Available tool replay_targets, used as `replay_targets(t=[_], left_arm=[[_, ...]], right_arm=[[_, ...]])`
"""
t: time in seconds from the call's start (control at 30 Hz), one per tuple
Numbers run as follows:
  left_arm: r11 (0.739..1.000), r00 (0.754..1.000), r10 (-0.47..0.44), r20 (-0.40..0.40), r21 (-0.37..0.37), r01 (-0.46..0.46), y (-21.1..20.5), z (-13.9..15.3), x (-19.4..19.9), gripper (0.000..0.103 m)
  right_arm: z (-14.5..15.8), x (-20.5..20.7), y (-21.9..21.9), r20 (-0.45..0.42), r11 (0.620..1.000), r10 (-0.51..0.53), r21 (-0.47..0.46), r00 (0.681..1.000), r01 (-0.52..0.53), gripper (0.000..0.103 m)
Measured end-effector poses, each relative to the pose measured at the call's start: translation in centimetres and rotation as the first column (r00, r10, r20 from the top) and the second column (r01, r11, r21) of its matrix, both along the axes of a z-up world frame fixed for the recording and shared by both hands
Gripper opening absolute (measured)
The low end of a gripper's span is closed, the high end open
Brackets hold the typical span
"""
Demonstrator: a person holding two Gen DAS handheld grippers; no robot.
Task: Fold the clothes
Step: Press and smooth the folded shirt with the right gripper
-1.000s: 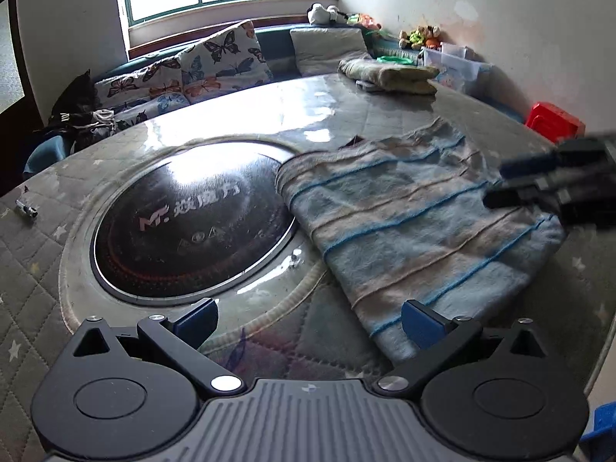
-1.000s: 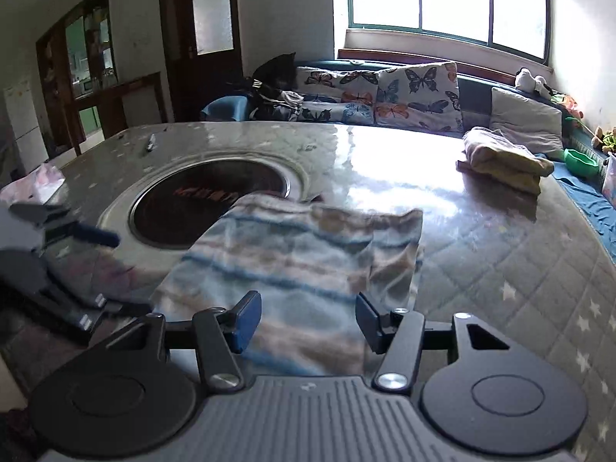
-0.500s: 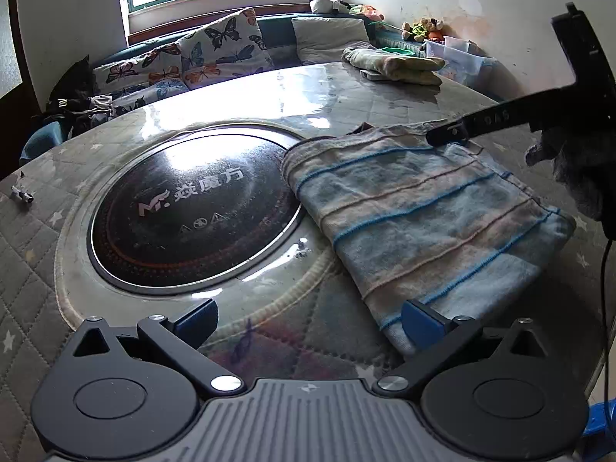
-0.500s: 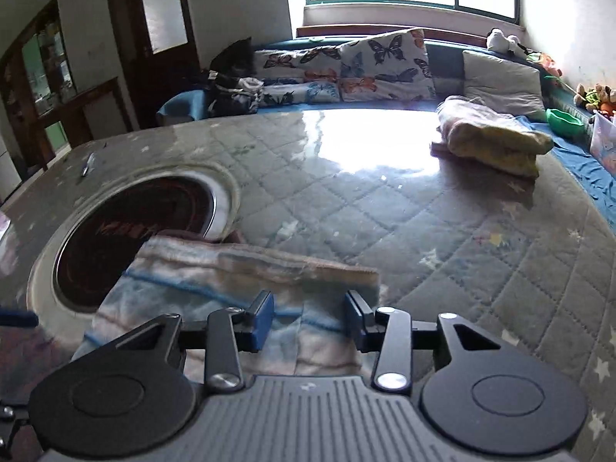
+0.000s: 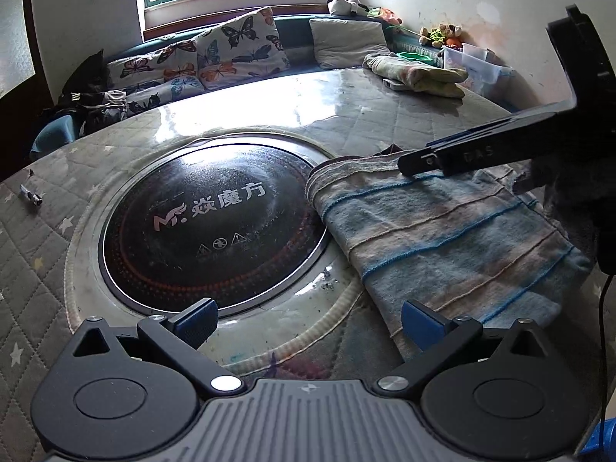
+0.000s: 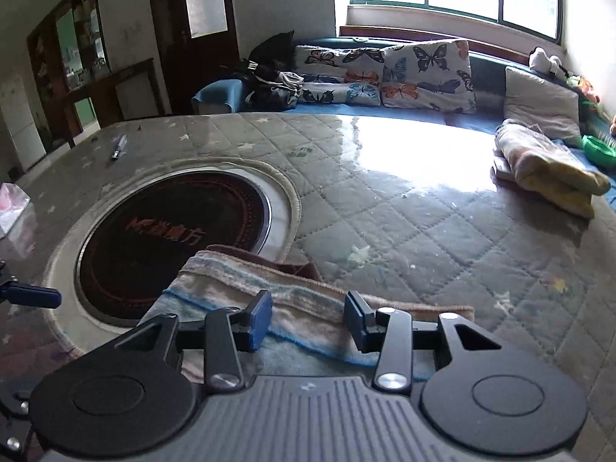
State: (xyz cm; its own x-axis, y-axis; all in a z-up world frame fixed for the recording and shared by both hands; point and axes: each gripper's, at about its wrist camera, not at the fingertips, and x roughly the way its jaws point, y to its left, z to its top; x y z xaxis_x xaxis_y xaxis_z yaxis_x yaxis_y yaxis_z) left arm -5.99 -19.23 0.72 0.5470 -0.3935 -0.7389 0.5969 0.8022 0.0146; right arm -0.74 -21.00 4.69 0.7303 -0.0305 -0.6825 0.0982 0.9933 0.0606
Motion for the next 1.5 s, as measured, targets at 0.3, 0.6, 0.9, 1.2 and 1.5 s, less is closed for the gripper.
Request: replay_targets(t=[0.3, 0.6, 0.9, 1.2, 1.5], left_arm=[[1.000, 1.000, 0.018, -0.009, -0.012, -0.018, -0.2, 0.4, 0.7, 0.103], [1.000, 0.999, 0.020, -0.034, -0.017, -0.021, -0.4, 0.3, 0.2, 0.103], [0.998, 0.997, 0.014, -0.075, -0.053, -0.018, -0.7, 0.2, -0.2, 0.103], [0.994, 0.992, 0.009, -0.126, -0.108, -0.023, -1.9, 0.0, 0.5, 0.095], [0.997, 0.991, 0.025, -0.134, -0.074, -0.035, -3.2, -0.5, 0.8, 0.090]], right_arm=[[0.7, -0.3, 1.1, -0.003, 0.999, 0.024, -0.027, 1.000, -0.024, 0.043], [0.8, -3.3, 1.5, 0.008, 1.000, 0.007, -0.009, 1.000, -0.007, 0.056], [0.7, -9.7, 2.3, 0.018, 0.999, -0.035, -0.012, 0.999, 0.036, 0.062], [0.5, -12.0, -1.0, 0.052, 0.984, -0.178, 0.030, 0.983, 0.176, 0.063], [-1.3, -11.1, -3.5, 0.036, 0.969, -0.219, 0.124, 0.975, 0.213, 0.063]])
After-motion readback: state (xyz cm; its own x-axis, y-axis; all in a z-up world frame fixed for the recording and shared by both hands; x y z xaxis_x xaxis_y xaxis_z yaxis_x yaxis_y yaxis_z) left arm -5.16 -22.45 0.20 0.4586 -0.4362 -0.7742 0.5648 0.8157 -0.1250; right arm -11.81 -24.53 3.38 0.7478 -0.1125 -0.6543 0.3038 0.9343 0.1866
